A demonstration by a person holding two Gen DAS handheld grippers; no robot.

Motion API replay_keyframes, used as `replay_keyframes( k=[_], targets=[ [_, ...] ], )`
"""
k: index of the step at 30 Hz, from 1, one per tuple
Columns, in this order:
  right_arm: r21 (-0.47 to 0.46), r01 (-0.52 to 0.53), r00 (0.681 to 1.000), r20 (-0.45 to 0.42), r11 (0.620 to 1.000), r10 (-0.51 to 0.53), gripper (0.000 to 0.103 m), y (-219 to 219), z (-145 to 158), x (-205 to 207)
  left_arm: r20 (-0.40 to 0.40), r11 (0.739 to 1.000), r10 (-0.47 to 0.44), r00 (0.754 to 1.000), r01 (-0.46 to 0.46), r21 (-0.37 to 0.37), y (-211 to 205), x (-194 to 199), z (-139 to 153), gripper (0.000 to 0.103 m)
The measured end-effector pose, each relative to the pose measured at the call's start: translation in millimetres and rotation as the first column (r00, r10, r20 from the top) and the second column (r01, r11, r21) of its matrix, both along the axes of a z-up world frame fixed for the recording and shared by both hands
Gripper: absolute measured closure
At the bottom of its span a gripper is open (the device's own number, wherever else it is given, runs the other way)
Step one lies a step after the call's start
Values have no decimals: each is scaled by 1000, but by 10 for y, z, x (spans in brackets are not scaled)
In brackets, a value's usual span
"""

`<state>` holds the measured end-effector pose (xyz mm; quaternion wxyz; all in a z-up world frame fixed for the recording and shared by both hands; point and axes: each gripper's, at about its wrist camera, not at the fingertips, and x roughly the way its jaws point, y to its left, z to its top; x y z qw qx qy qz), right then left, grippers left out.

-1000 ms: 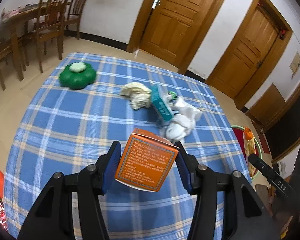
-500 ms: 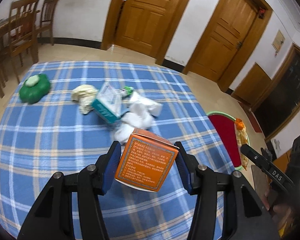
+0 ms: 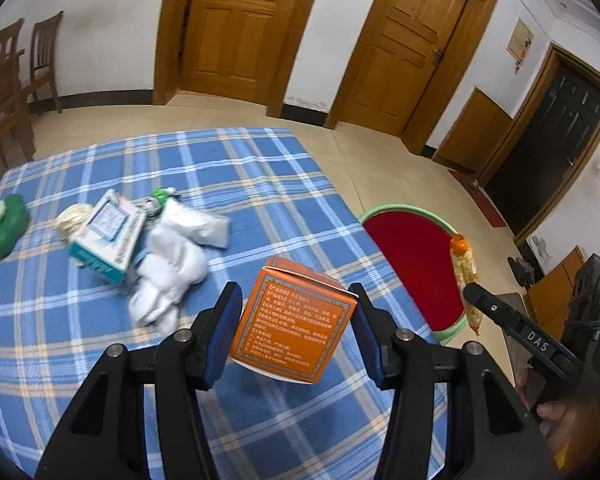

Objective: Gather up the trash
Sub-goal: 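Carry the orange box and snack bag over the red bucket with both grippers, then open the right gripper to drop the snack bag while the left gripper releases the orange box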

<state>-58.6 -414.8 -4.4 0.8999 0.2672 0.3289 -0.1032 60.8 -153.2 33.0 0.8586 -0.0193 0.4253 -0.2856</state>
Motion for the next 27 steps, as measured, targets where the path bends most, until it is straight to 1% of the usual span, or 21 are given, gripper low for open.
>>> replay_keyframes(
  k=[8,12,27],
  targets=[
    [19,75,996,-54,997,-74,56,-247,-182,-49,-3,998,-63,998,63,6,-375,76,3,48],
    [35,117,991,-71,992,-114,53,-368,-256,-105,3,996,-91,996,91,12,-552,107,10,48],
    [-2,190,981,-31,982,-190,53,-545,-137,-270,-1,978,-206,979,206,38,-1165,111,-74,48]
  ],
)
